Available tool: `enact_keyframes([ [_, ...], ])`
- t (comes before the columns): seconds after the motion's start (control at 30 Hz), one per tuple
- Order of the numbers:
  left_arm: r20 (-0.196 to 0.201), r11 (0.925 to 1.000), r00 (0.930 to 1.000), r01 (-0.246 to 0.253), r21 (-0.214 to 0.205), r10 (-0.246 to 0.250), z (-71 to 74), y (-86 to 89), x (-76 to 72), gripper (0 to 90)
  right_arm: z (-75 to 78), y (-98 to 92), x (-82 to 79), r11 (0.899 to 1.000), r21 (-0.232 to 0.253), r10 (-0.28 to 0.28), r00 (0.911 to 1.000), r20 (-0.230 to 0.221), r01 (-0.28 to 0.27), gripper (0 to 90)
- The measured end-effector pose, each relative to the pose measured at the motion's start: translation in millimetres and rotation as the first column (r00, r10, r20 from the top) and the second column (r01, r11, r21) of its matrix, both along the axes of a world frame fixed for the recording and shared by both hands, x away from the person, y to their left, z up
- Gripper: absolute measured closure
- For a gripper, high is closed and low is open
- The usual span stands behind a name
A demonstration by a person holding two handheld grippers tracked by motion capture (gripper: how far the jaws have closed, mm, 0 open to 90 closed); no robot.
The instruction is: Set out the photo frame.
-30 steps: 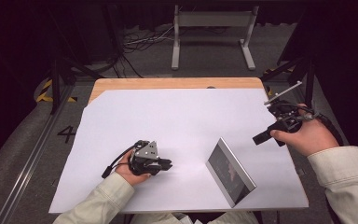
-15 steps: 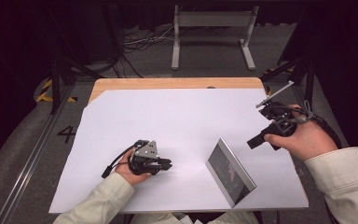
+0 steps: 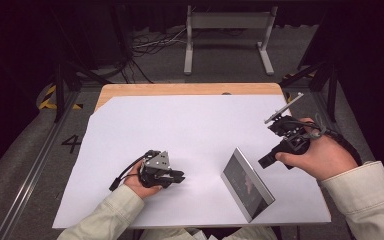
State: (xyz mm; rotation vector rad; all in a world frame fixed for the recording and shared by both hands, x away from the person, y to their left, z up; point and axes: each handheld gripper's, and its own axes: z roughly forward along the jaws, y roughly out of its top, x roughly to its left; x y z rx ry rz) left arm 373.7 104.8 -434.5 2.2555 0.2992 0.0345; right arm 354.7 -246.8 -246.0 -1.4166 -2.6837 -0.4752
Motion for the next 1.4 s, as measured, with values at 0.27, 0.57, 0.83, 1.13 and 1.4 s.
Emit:
enact_keyframes([
  [0.27,-0.003,1.0,1.0,0.002,0.0,-0.002,-0.1,0.0,0.2,78.3,-1.2,8.3,-5.7,1.0,0.017,0.006,0.9999,-0.011,-0.006,64.0],
  [0.57,-0.004,1.0,1.0,0.002,0.001,-0.002,-0.3,-0.1,0.2,78.1,-10.7,13.0,-7.0,0.999,0.033,-0.034,0.999,-0.029,0.035,61.5],
  [0.83,-0.005,1.0,1.0,0.002,0.003,-0.002,-0.3,0.0,0.2,78.0,-21.4,17.0,-3.5,0.999,0.016,-0.051,0.9975,-0.049,0.051,62.8],
  [1.13,-0.002,1.0,1.0,0.0,0.005,0.0,-0.1,0.3,0.1,77.8,-31.9,22.9,0.3,0.998,-0.01,-0.055,0.9962,-0.068,0.054,63.5],
  [1.4,-0.001,1.0,1.0,-0.002,0.006,0.002,-0.1,0.2,0.1,77.8,-42.2,27.5,3.1,0.998,-0.024,-0.059,0.9947,-0.084,0.057,66.2],
])
